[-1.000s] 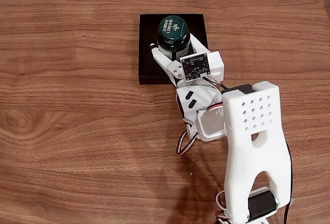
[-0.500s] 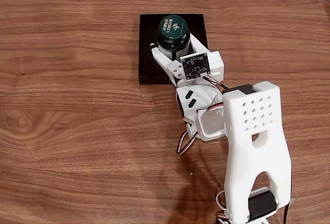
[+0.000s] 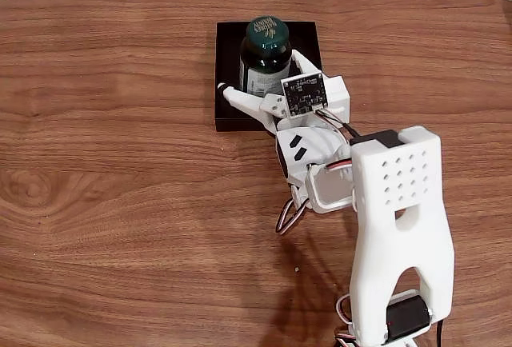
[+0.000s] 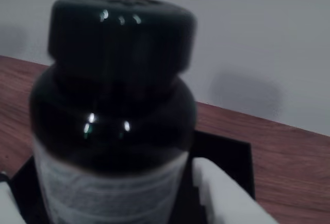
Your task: Pick up the pill bottle and place it in the black box.
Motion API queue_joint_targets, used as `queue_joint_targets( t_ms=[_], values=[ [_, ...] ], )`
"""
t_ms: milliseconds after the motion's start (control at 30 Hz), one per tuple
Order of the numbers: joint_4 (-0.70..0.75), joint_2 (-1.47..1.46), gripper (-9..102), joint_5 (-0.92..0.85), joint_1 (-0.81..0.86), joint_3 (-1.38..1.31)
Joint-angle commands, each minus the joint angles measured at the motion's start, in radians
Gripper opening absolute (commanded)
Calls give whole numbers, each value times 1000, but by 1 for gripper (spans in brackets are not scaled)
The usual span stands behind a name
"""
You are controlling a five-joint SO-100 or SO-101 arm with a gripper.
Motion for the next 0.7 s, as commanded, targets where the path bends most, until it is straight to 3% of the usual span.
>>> queue_joint_targets(
  t_ms=[0, 667],
  values=[
    [15, 100, 47, 3, 20, -23],
    [103, 353, 47, 29, 64, 130]
  ],
)
